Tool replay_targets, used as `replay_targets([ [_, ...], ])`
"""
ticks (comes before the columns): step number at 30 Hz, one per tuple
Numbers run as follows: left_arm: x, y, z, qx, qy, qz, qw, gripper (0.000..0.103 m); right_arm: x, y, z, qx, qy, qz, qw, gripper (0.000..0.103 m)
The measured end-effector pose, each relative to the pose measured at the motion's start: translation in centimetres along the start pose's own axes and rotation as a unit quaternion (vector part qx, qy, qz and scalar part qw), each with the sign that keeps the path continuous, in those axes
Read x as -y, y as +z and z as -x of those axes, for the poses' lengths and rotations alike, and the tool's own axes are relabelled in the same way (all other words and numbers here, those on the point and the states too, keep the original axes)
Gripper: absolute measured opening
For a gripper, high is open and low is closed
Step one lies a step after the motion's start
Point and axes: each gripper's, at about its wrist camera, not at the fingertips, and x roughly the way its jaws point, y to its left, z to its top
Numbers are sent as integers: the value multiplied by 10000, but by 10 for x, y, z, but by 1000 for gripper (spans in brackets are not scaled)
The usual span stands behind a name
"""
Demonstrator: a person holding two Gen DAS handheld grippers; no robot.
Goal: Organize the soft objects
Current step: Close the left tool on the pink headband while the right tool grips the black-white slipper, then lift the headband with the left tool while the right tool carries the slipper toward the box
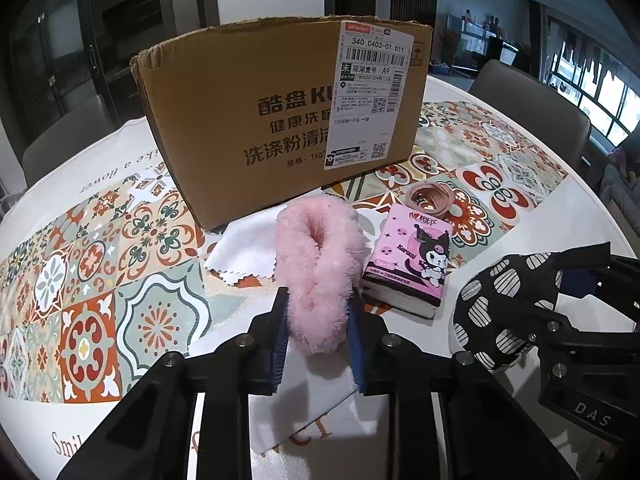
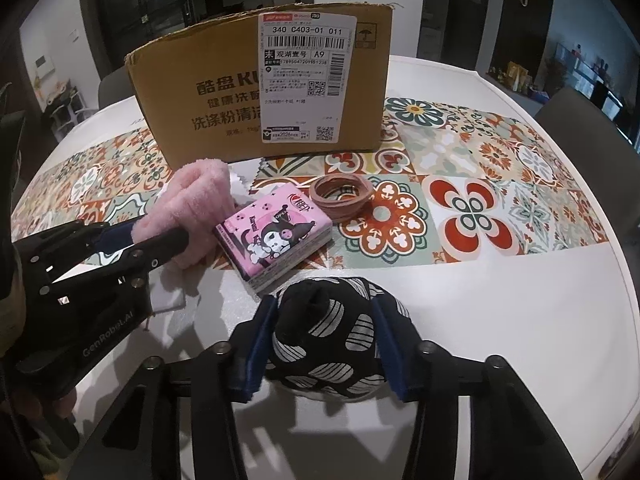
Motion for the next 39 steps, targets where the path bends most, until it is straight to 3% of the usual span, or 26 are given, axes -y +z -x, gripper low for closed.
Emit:
replay_targets([
  [9,7,4,23,143,96,97,9998,25,3,0,6,-42,168,91,9998,35],
  [39,23,30,113,703,341,764,9940,25,6,30,81,914,677,624,9916,34],
])
